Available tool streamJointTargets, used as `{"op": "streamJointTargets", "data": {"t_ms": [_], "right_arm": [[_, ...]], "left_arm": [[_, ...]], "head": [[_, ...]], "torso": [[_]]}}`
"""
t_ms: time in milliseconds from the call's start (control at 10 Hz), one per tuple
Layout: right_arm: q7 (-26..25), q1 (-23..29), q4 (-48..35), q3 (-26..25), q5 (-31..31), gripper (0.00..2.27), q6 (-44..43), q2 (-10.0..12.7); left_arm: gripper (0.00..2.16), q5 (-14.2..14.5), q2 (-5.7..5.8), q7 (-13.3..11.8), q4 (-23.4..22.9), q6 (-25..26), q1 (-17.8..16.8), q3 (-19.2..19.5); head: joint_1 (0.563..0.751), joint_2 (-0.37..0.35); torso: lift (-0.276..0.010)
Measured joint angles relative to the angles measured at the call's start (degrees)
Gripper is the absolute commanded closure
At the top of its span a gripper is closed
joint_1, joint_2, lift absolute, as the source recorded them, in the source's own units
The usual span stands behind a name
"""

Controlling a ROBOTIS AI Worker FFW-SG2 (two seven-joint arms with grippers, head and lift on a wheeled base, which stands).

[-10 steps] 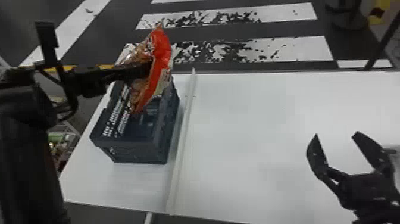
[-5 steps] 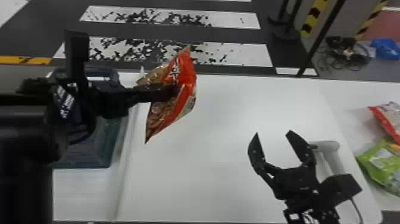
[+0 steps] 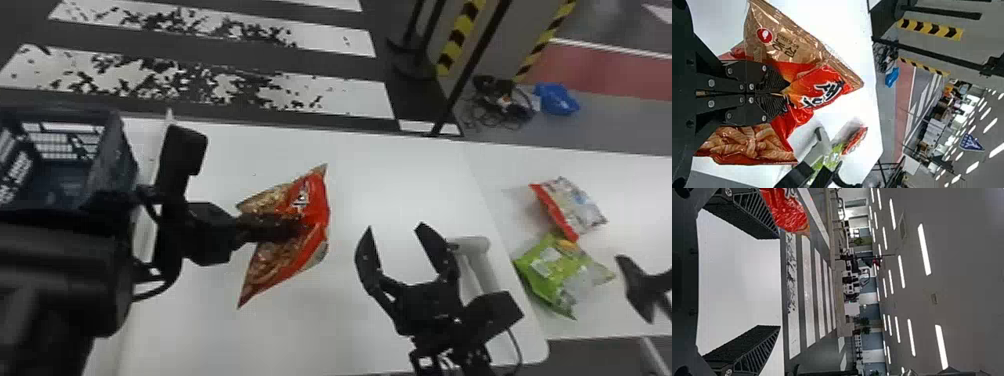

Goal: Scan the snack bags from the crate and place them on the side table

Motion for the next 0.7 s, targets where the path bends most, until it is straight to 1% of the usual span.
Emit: {"op": "streamJointTargets", "data": {"t_ms": [100, 200, 300, 400, 600, 700], "right_arm": [[-0.14, 0.05, 0.0, -0.03, -0.07, 0.06, -0.1, 0.01], [-0.18, 0.08, 0.03, -0.1, -0.14, 0.06, -0.14, 0.01], [-0.18, 0.08, 0.07, -0.11, -0.21, 0.06, -0.15, 0.01], [-0.18, 0.09, 0.08, -0.11, -0.24, 0.06, -0.16, 0.01], [-0.18, 0.17, 0.09, -0.12, -0.32, 0.06, -0.31, 0.01], [-0.18, 0.17, 0.09, -0.12, -0.35, 0.06, -0.41, 0.01]], "left_arm": [[1.56, 0.86, 0.0, 0.8, 2.88, -1.35, 0.06, -1.45], [0.37, 1.16, 0.0, 1.24, 5.16, -2.86, 0.08, -2.96], [0.0, 1.77, 0.0, 2.1, 6.47, -3.73, 0.08, -4.09], [0.0, 2.34, 0.0, 3.62, 7.09, -4.24, 0.08, -4.6], [0.02, 2.5, 0.0, 6.95, 7.39, -4.54, 0.08, -4.67], [0.02, 2.48, 0.0, 7.6, 7.4, -4.53, 0.08, -4.46]], "head": [[0.695, -0.279], [0.695, -0.3], [0.695, -0.309], [0.695, -0.317], [0.695, -0.31], [0.695, -0.303]], "torso": [[-0.094], [-0.094], [-0.094], [-0.094], [-0.094], [-0.094]]}}
